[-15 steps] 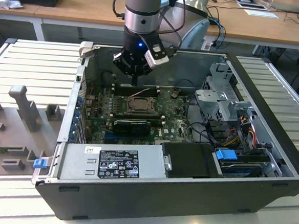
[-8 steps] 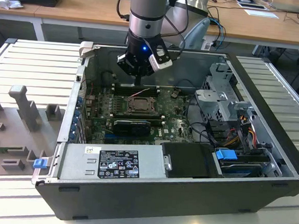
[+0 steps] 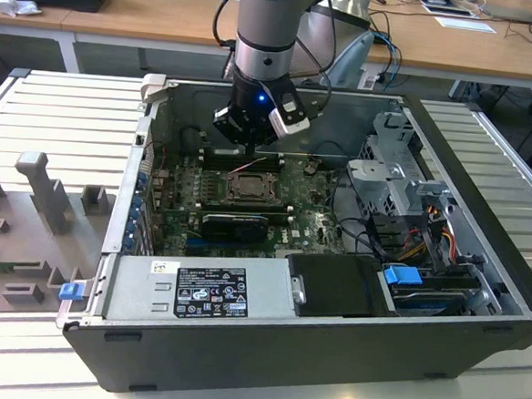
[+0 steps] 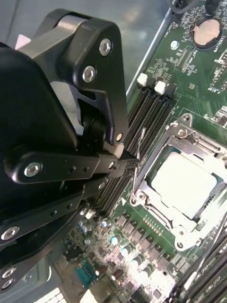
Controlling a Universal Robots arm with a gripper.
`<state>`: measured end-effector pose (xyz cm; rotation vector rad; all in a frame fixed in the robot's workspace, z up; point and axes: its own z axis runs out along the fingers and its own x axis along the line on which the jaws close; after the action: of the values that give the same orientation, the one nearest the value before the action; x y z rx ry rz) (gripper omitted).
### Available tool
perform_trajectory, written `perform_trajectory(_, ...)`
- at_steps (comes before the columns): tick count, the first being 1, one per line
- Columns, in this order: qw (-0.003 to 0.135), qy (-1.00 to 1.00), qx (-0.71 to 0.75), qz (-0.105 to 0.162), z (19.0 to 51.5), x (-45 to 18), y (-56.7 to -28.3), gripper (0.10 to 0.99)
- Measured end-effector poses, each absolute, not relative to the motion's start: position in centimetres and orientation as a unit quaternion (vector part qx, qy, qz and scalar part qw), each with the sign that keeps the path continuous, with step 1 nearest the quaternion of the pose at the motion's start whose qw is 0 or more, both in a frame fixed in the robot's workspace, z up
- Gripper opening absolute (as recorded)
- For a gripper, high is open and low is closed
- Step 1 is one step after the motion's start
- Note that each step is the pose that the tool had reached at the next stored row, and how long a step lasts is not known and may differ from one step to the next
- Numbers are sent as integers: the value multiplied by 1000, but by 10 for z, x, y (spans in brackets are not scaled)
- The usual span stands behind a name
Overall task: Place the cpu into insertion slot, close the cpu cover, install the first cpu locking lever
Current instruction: 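Install the first cpu locking lever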
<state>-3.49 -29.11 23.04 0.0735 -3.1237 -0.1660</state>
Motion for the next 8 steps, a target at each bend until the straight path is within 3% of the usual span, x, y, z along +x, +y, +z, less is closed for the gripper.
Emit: perform_trajectory(8, 6, -998, 24, -53, 222, -23, -287, 106)
